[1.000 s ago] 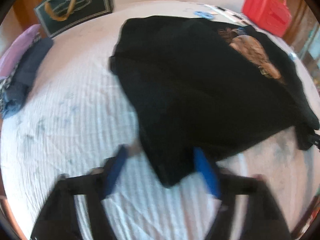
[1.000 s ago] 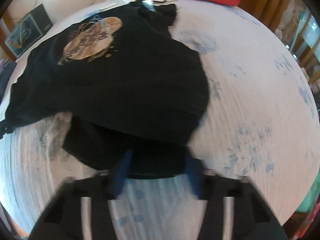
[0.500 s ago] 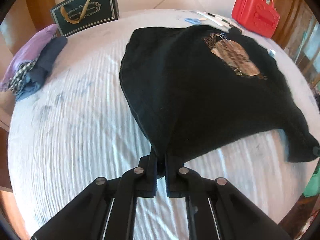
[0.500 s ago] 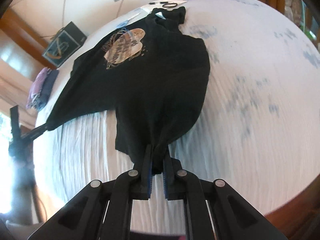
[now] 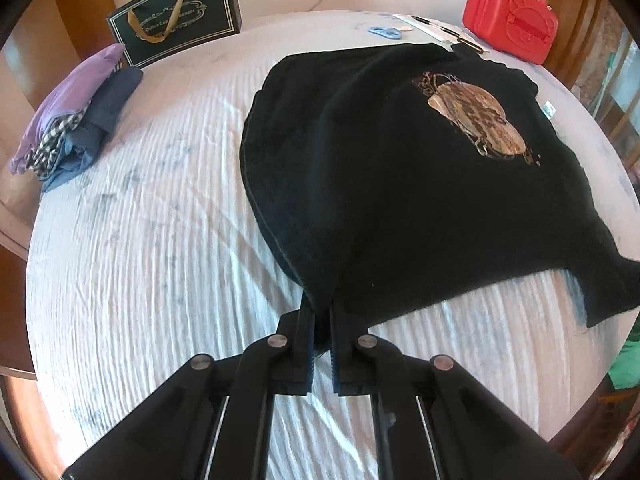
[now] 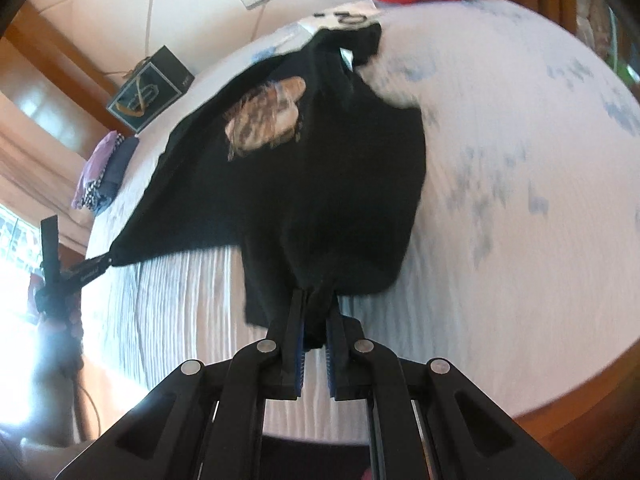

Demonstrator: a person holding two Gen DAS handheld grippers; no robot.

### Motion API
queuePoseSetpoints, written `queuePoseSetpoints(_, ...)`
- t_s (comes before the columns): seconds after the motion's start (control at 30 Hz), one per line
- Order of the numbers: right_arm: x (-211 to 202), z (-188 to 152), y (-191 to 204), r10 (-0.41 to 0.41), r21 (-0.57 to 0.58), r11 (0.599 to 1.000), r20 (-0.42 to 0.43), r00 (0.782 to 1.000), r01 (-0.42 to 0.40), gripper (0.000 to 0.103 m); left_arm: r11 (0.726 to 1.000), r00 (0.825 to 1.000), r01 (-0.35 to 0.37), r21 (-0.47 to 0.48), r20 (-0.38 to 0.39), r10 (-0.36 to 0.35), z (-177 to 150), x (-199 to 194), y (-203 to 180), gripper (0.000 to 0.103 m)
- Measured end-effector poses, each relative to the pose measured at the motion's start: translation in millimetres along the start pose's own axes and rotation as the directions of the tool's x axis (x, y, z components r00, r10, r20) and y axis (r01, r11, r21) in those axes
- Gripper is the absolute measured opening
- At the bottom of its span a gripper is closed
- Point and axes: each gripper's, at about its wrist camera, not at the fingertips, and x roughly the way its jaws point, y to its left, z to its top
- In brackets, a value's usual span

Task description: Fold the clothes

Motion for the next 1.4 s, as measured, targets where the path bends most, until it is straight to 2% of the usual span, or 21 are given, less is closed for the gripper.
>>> queuePoseSetpoints(0.23, 5, 81, 4, -0.028, -0.034, 0.999, 0.029, 0.999, 0.029, 0.008, 0.999, 0.998, 0.038, -0.015, -0.052, -0.039, 43, 12, 12, 0.006)
queuePoseSetpoints(0.33, 22, 119, 2, -0.029, -0.024, 0.999, 0.0, 1.0, 0.029, 0.008, 0.998, 0.995, 0.062, -0.007, -0.084, -0.062, 68, 25, 14, 0.006)
queuePoseSetpoints(0.5, 63, 172, 1, -0.073, -0.028, 0.997, -0.071, 0.995, 0.072, 0.008, 0.996, 0.986, 0.086, 0.004, -0.146, -0.084, 108, 54, 14, 0.006)
queuePoseSetpoints(0.6, 93, 196, -2, -0.069, -0.011, 0.998, -0.114, 0.991, 0.068, 0.013, 0.995, 0.98, 0.102, -0.005, -0.172, -0.101, 123, 68, 16, 0.007)
queuePoseSetpoints(0.67, 102, 208, -4, -0.07, 0.004, 0.997, -0.111, 0.991, 0.071, 0.029, 0.994, 0.976, 0.111, -0.012, -0.186, -0.111, 133, 76, 17, 0.018)
queuePoseSetpoints(0.7, 102, 212, -5, -0.072, 0.014, 0.997, -0.098, 0.993, 0.074, 0.033, 0.994, 0.979, 0.108, -0.016, -0.171, -0.109, 137, 75, 20, 0.025)
queuePoseSetpoints(0.73, 101, 217, -5, -0.073, 0.025, 0.997, -0.084, 0.994, 0.076, 0.041, 0.995, 0.984, 0.102, -0.023, -0.146, -0.104, 140, 70, 24, 0.043)
queuePoseSetpoints(0.77, 97, 218, -6, -0.069, 0.035, 0.997, -0.064, 0.996, 0.071, 0.048, 0.995, 0.988, 0.096, -0.031, -0.121, -0.099, 143, 65, 27, 0.063)
queuePoseSetpoints(0.8, 92, 219, -7, -0.064, 0.044, 0.997, -0.044, 0.997, 0.066, 0.05, 0.995, 0.991, 0.09, -0.041, -0.096, -0.093, 146, 60, 31, 0.069)
queuePoseSetpoints(0.83, 85, 216, -8, -0.06, 0.045, 0.997, -0.03, 0.998, 0.061, 0.054, 0.995, 0.994, 0.083, -0.061, -0.072, -0.088, 148, 54, 36, 0.071)
queuePoseSetpoints(0.97, 62, 200, -15, -0.044, 0.047, 0.998, 0.014, 0.999, 0.043, 0.063, 0.994, 0.997, 0.057, -0.092, -0.052, -0.062, 143, 45, 47, 0.071)
queuePoseSetpoints(1.07, 50, 171, -28, -0.042, 0.057, 0.998, 0.011, 0.999, 0.042, 0.072, 0.995, 0.998, 0.02, -0.102, -0.05, -0.025, 127, 46, 49, 0.071)
queuePoseSetpoints(1.3, 47, 114, -51, -0.065, 0.067, 0.995, -0.029, 0.997, 0.067, 0.071, 0.997, 0.999, -0.025, -0.067, -0.031, 0.023, 93, 63, 29, 0.07)
queuePoseSetpoints(1.4, 58, 107, -53, -0.087, 0.039, 0.995, -0.047, 0.995, 0.089, 0.068, 0.999, 0.999, -0.01, -0.054, -0.049, 0.007, 87, 74, 20, 0.05)
